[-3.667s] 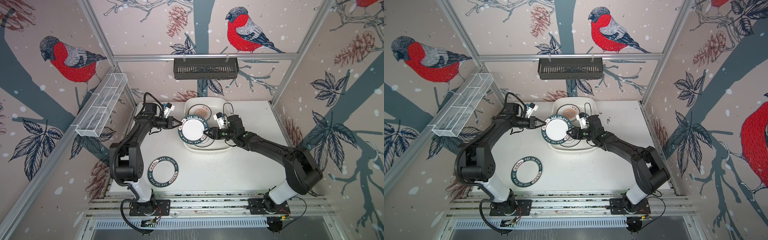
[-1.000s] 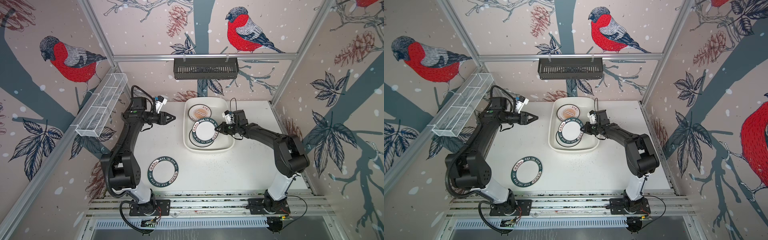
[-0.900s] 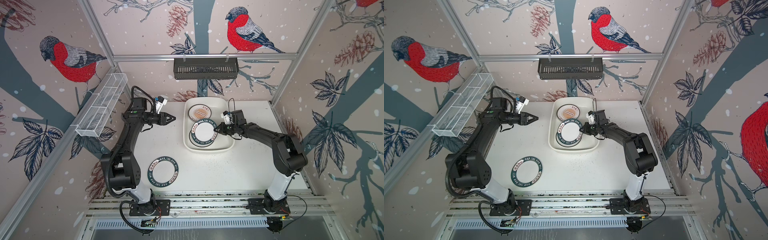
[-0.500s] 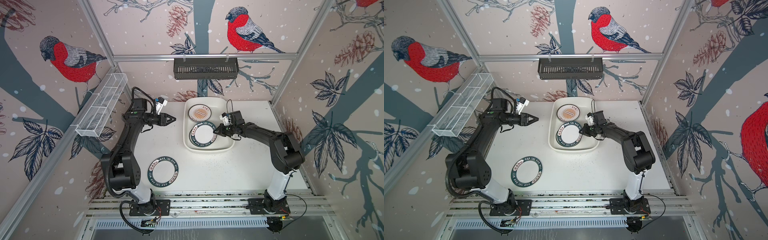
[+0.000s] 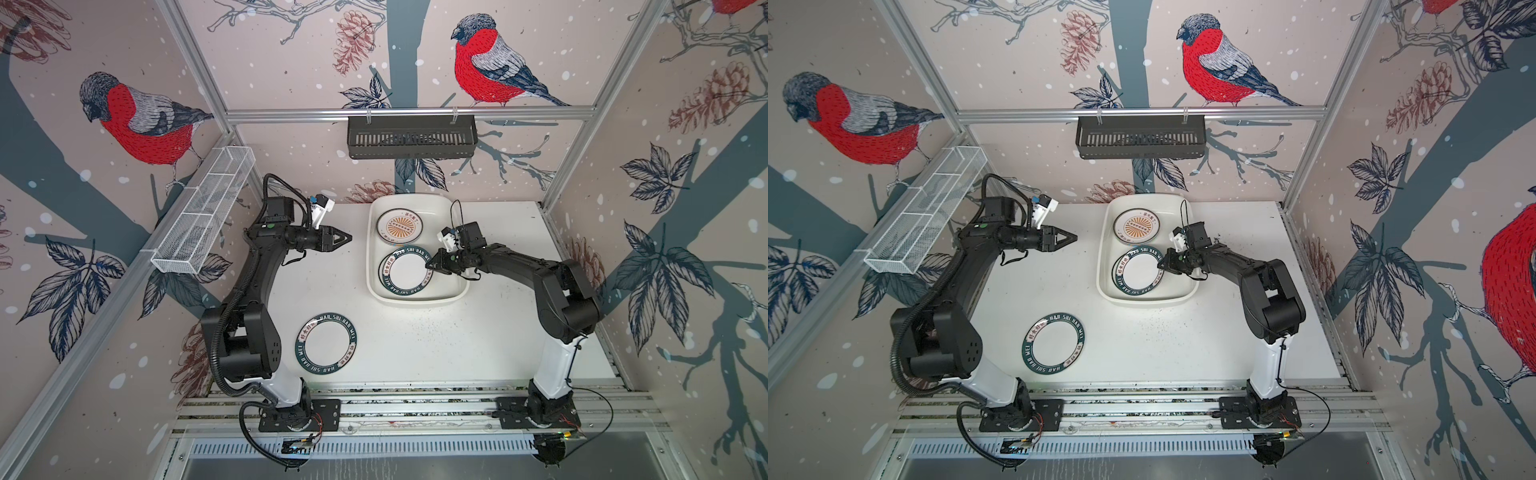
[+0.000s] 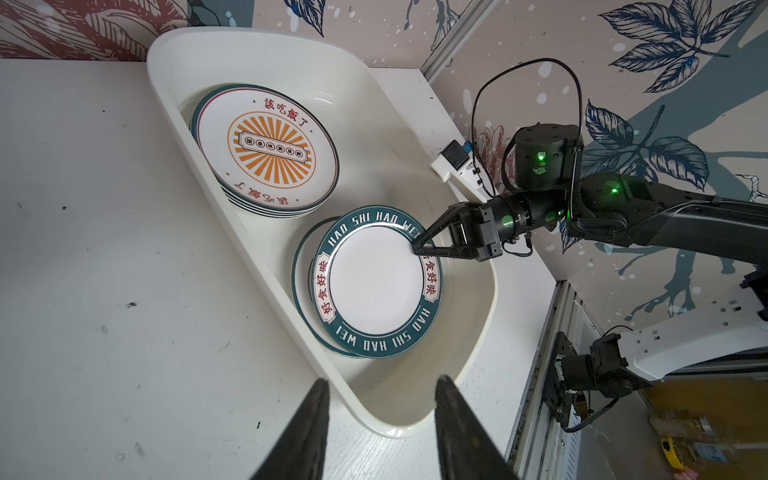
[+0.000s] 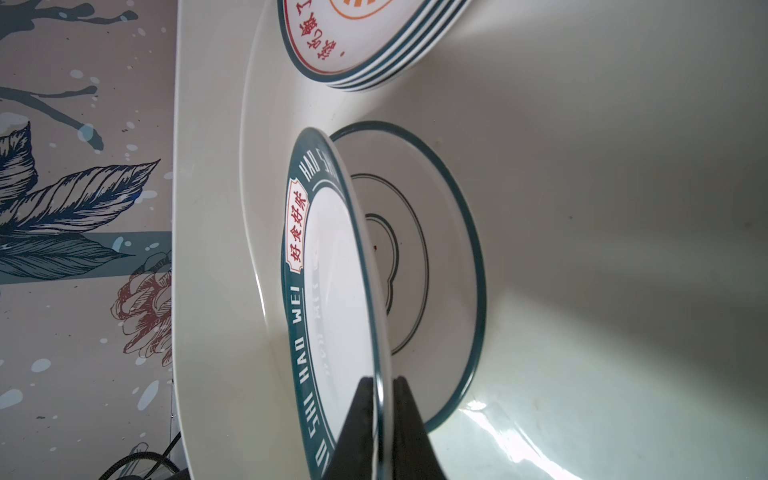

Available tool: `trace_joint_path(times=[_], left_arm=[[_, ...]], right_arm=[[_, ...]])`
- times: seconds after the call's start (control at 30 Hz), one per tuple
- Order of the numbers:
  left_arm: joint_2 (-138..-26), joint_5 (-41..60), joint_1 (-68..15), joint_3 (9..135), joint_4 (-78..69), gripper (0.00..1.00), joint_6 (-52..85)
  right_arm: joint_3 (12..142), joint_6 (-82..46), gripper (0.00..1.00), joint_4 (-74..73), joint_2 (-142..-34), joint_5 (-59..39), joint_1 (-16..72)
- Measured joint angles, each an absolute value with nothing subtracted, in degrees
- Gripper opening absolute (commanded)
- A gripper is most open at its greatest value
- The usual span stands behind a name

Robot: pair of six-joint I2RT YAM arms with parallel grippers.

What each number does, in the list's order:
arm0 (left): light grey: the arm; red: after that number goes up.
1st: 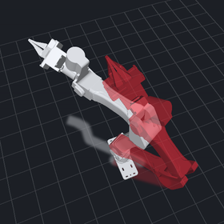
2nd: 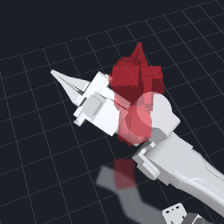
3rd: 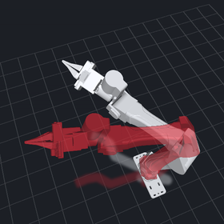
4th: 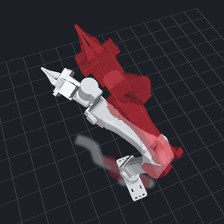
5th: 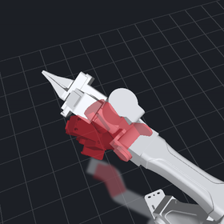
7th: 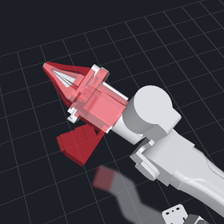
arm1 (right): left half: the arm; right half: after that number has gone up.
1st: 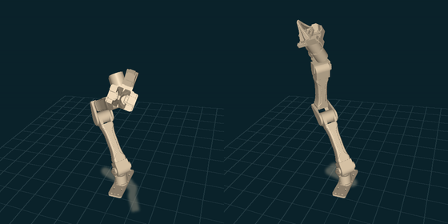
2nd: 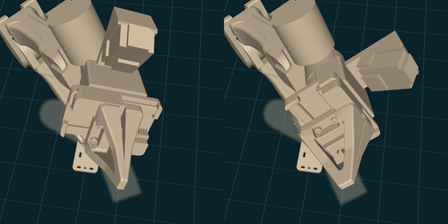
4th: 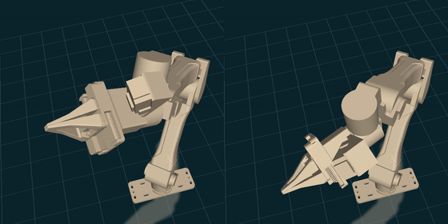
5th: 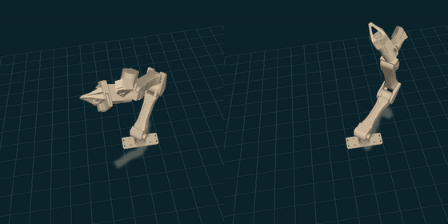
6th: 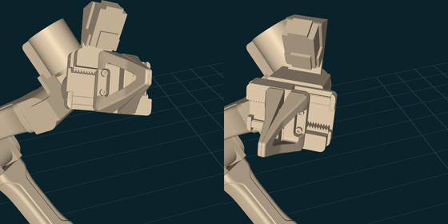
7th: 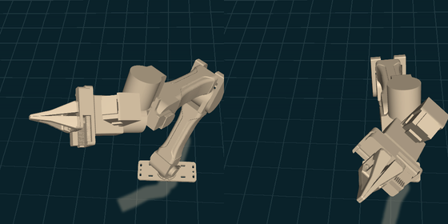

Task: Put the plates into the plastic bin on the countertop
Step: 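Lower the plate flat into the bin with the right gripper while the left withdraws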

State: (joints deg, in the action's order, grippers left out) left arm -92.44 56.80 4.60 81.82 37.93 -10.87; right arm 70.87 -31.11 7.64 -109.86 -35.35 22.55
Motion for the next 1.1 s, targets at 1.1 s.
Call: trace_joint_path(times=[1.1], left_arm=[[-92.3,56.8,4.7,81.1,37.5,0.43,-10.4]], right_arm=[[71.2,-28.3,0.29,12.0,-110.4,-31.2,22.5]])
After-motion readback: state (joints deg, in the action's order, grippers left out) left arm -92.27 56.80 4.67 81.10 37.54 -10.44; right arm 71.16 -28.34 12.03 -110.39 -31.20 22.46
